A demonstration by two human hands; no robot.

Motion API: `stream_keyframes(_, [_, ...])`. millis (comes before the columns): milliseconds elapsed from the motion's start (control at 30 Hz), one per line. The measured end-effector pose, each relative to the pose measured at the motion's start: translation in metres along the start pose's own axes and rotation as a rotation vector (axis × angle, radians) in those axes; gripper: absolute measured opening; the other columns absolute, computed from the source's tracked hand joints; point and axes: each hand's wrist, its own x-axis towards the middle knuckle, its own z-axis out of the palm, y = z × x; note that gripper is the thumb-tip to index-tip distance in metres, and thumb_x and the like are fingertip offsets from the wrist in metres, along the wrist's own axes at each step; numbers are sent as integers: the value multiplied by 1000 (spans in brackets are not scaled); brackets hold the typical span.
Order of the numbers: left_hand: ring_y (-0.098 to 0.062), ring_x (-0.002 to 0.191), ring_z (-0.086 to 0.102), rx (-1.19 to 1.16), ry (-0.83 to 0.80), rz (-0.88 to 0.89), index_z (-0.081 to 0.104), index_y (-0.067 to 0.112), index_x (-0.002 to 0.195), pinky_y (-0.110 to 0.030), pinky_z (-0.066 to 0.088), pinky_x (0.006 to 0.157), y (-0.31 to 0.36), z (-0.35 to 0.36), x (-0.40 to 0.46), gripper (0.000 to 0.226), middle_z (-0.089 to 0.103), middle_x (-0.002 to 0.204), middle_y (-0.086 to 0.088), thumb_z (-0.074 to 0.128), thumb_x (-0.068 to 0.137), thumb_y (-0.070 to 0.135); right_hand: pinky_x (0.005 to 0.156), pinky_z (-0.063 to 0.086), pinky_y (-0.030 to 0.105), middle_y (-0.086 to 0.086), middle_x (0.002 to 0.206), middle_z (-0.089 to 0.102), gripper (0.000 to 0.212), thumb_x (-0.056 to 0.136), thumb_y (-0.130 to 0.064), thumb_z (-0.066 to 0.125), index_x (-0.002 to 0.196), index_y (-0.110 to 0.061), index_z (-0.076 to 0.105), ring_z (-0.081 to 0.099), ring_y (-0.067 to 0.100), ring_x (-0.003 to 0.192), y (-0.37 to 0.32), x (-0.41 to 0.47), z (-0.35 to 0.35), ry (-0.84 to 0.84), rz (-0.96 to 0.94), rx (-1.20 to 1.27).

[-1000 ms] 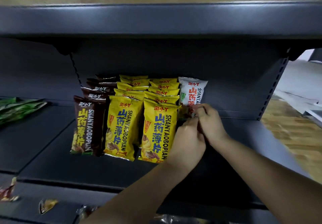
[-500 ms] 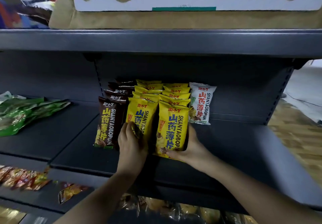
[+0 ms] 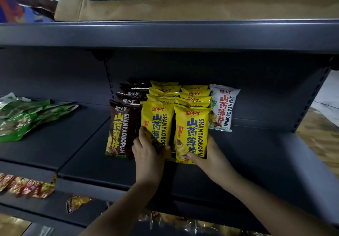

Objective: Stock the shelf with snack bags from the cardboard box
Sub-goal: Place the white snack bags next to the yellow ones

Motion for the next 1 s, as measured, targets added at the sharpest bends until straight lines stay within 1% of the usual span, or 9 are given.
stream_keyframes(167, [-28,116,33,15,26,33,16,6,147,-37,28,100,2,1,-2,90,36,128,-14,73,79,23,95,38,18,-9,124,51,56,85,-27,69,131,-34,37,48,2,116,2,-3,4,17,8,-55])
stream_keyframes(300, [-30,121,31,41,-39,29,8,5,149,-37,26,104,0,-4,-1,95,33,132,-16,70,81,27,85,43,21,-4,117,55,50,84,-28,71,126,-23,45,55,9,109,-1,-4,4,28,121,-75])
stream_keyframes(400, [-31,128,29,43,-130,46,-1,10,150,-37,24,108,-4,-10,-4,95,29,137,-16,67,85,25,81,44,23,-5,112,55,46,82,-28,73,119,-24,46,56,11,107,-5,-4,0,5,207,-42])
stream_keyframes(467, [-31,128,30,49,-149,82,6,11,151,-38,27,108,-6,-16,-8,86,30,138,-15,63,88,22,88,47,28,-5,117,56,46,81,-29,74,117,-28,46,56,12,112,-10,-6,-1,21,207,31])
stream_keyframes(567, [-36,115,45,174,47,249,37,4,138,-43,41,96,-14,-27,-11,59,43,127,-19,63,86,12,107,36,34,-4,131,48,56,86,-31,67,135,-17,44,41,12,127,-21,-11,-5,301,115,-121])
stream_keyframes(667, [-41,118,42,220,258,187,38,-2,133,-51,39,98,-24,-39,-4,58,42,129,-25,62,80,-4,107,29,25,8,130,46,43,92,-21,54,131,-5,47,36,15,125,-41,-12,-8,504,-164,-324])
stream_keyframes(733, [-44,129,32,190,231,52,27,-2,142,-55,32,105,-31,-46,7,66,32,141,-27,59,85,6,107,28,21,6,131,47,39,91,-27,48,125,-7,52,38,15,125,-53,-9,-2,391,-321,-463])
stream_keyframes(833, [-44,138,19,161,76,-60,6,1,149,-52,20,112,-42,-50,24,86,19,149,-28,62,87,23,105,38,30,8,133,50,40,87,-30,57,122,-10,56,43,21,126,-63,-1,18,229,-546,-743])
stream_keyframes(1000, [-43,137,17,49,14,-57,-2,7,150,-52,17,112,-44,-51,38,95,19,149,-25,66,86,23,111,35,49,11,149,41,76,75,-48,71,139,-17,46,38,31,138,-57,24,48,25,-628,-1109])
